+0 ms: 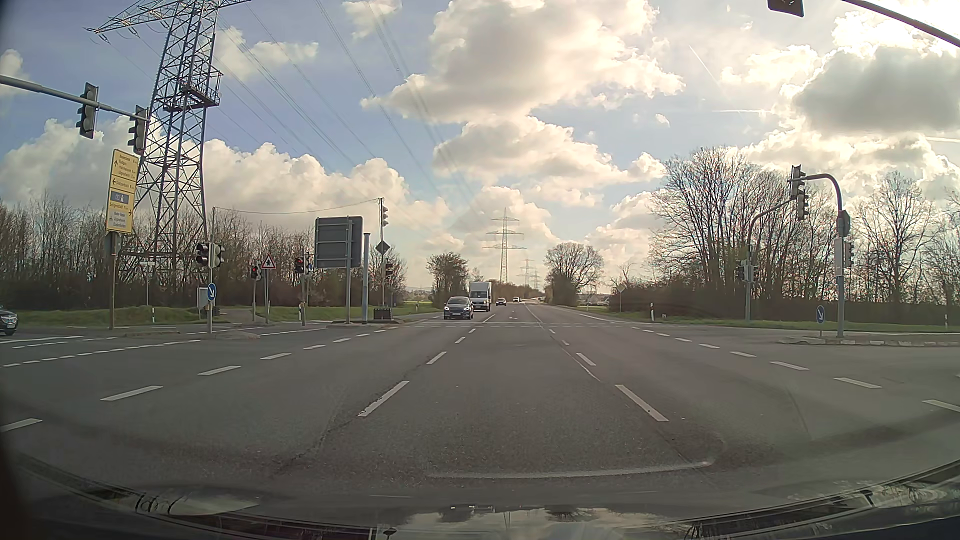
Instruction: Follow the waypoints while adhering to traffic rules and regulations
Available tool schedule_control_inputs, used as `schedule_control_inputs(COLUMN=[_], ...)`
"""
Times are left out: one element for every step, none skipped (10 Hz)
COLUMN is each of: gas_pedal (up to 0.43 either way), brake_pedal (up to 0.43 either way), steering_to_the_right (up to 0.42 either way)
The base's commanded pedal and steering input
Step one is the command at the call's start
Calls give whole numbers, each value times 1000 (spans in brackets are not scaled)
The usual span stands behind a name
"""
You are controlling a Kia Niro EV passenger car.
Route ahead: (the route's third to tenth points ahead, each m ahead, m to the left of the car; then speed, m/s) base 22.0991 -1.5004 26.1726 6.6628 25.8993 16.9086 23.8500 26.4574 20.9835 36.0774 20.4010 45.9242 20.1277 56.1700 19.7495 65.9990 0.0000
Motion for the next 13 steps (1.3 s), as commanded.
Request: schedule_control_inputs(gas_pedal=[0,0,0,0,0,0,0,0,0,0,0,0,0], brake_pedal=[287,280,287,280,287,280,287,287,287,287,287,287,287], steering_to_the_right=[-1,-1,-1,-1,-1,-1,-1,-1,-1,-1,-1,-1,-1])
